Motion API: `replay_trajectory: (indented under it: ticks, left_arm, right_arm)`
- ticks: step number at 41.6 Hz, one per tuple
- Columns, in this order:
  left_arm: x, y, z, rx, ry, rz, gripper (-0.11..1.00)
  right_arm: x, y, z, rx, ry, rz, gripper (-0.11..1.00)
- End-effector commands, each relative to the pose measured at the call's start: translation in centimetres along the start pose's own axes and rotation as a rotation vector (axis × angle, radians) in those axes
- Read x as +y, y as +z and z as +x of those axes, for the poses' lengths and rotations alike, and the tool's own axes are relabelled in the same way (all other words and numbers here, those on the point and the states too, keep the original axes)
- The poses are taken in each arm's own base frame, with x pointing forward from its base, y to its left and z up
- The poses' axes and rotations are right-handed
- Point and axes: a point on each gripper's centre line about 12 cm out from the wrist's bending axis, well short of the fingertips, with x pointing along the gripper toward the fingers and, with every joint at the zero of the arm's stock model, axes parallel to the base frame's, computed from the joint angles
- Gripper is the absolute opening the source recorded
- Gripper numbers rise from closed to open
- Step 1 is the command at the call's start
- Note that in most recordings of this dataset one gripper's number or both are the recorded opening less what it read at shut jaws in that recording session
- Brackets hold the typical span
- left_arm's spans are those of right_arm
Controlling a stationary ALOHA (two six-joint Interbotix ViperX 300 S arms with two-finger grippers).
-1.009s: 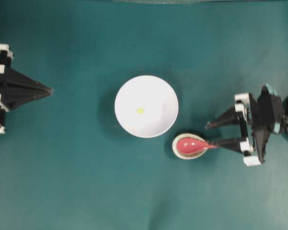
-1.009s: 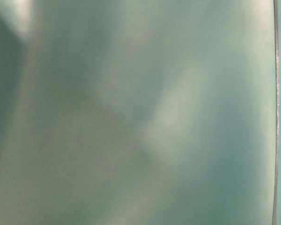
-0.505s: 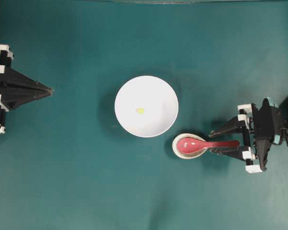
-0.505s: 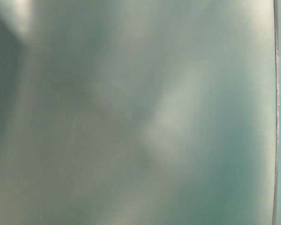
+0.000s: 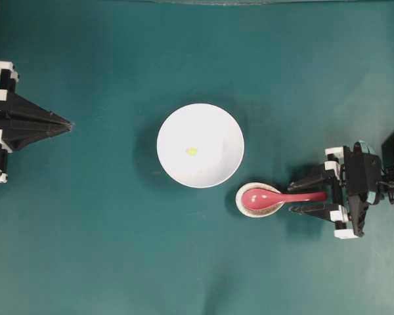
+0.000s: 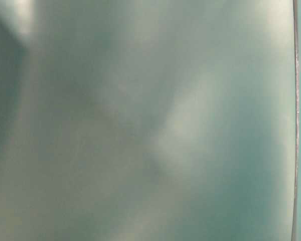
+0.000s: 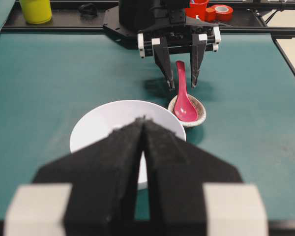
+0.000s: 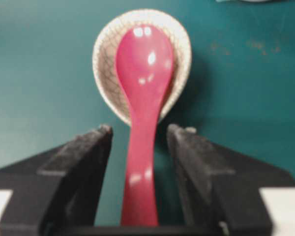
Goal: Scoop the yellow hexagonal prism block from the bowl with a spoon using the right arm.
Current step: 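Close the right gripper on the pink spoon's handle end, then lift the pink spoon with the right gripper and carry it over the bowl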
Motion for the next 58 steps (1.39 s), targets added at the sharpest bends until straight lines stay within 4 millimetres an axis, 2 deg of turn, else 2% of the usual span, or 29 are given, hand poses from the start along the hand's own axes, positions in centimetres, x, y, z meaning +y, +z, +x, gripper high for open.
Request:
replay_trajectory:
  ticks: [1,21,26,31,37,49,58]
  left_arm:
    - [0.0,0.7,0.2,-0.018,0.001,0.001,0.01]
    - [0.0,0.7,0.2,-0.017,0.001,0.001,0.01]
    - [0.0,0.7,0.2,-0.017,0.001,0.001,0.01]
    - [0.0,0.7,0.2,-0.017,0.001,0.001,0.01]
    - [0.0,0.7,0.2,-0.018,0.001,0.003,0.01]
    - [0.0,0.8,0.1,-0.020,0.001,0.009,0.01]
    - [0.0,0.9,0.1,-0.031,0.001,0.015,0.01]
  right_arm:
    - [0.2,0.4,0.1,-0.022,0.005,0.004,0.56]
    - [0.3,0.6,0.2,-0.038,0.007,0.006,0.55]
    - [0.3,0.7,0.3,-0.041,0.006,0.008,0.46]
    - [0.4,0.8,0.3,-0.044,0.009,0.008,0.23]
    - [0.4,1.0,0.3,-0.053,0.012,0.010,0.22]
    - [1.0,4.3,-0.8,-0.146,0.049,0.050,0.22]
    - [1.2,7.6,-1.0,-0.123,0.060,0.075,0.22]
